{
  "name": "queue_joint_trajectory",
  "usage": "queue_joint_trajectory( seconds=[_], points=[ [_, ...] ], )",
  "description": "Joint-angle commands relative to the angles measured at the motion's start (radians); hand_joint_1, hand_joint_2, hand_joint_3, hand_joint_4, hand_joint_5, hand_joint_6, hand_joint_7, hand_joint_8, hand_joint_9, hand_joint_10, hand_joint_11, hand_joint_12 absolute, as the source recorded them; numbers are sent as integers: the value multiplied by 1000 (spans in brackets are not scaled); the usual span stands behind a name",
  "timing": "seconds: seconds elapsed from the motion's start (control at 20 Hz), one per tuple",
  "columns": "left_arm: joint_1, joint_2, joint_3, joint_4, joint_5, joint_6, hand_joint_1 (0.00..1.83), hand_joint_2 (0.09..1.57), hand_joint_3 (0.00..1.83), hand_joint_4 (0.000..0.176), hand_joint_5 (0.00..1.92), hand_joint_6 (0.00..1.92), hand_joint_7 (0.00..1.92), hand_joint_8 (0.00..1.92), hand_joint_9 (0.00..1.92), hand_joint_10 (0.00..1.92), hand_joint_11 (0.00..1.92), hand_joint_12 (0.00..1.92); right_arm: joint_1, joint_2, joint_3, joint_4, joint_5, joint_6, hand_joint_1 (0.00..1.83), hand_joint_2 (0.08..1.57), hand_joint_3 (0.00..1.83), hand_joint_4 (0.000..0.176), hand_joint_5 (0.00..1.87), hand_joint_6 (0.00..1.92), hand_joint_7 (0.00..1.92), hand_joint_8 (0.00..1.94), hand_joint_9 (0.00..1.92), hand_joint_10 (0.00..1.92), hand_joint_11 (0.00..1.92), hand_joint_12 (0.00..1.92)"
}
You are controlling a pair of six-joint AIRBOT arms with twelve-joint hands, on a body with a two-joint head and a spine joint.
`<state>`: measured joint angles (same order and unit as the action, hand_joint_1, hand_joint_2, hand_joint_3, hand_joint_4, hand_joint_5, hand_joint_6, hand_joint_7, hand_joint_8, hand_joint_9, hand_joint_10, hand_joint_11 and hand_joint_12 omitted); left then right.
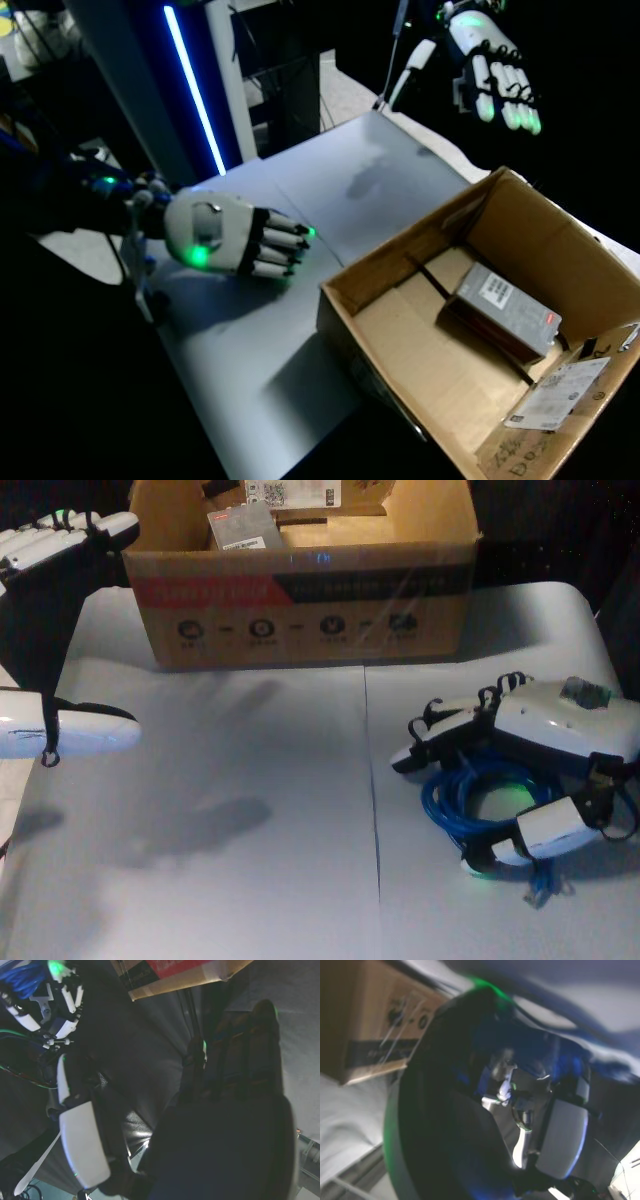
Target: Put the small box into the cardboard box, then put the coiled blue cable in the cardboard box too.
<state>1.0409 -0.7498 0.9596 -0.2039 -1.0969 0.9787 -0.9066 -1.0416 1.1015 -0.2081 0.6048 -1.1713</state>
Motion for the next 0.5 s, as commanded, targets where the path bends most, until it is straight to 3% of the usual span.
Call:
queue_joint_trajectory(
  seconds=[0.0, 0.05, 0.2, 0.25, 0.3, 0.35, 0.45],
  points=[
    [-5, -1, 5, -7, -121, -3, 612, 832, 3, 169, 168, 5, 131, 3, 110, 1, 135, 26, -1, -4, 2, 0, 36, -3, 1152, 1173, 1, 0, 858, 1169, 697, 1833, 1029, 1921, 1323, 1865],
    [-5, -1, 5, -7, -120, -3, 620, 828, 1, 176, 171, 4, 129, 1, 110, 1, 172, 41, 5, 2, 1, 4, 51, -3, 1153, 1172, 0, 0, 858, 1177, 716, 1817, 1039, 1920, 1313, 1846],
    [-2, -1, 5, -7, -121, -3, 617, 832, 2, 176, 173, 2, 135, 2, 122, 3, 180, 42, 52, 36, -8, 3, 90, -3, 1104, 1249, 13, 0, 706, 1414, 728, 1845, 1081, 1921, 1323, 1886],
    [-2, -3, 6, -7, -120, -3, 614, 832, 1, 176, 178, 4, 131, 0, 94, 0, 119, 15, 61, 47, -12, 3, 109, -3, 1361, 1165, 0, 0, 440, 1422, 704, 1835, 1078, 1921, 1314, 1883],
    [-2, -4, 6, -7, -120, -3, 612, 829, 0, 176, 183, 4, 129, 0, 82, 0, 96, 4, 64, 53, -15, 3, 120, -3, 1415, 1134, 0, 0, 330, 1532, 704, 1813, 1103, 1912, 1312, 1868],
    [-2, -5, 7, -7, -120, -3, 610, 827, 0, 176, 185, 4, 132, 2, 79, 0, 85, 0, 72, 67, -23, 3, 140, -3, 1349, 1182, 37, 0, 282, 1504, 752, 1510, 1100, 1894, 1293, 1855],
    [-2, -5, 7, -7, -119, -3, 589, 827, 0, 176, 186, 3, 140, 3, 71, 1, 68, 1, 82, 91, -39, 3, 175, -3, 1339, 1200, 13, 0, 264, 1417, 782, 1409, 1170, 1865, 1330, 1851]
  ],
)
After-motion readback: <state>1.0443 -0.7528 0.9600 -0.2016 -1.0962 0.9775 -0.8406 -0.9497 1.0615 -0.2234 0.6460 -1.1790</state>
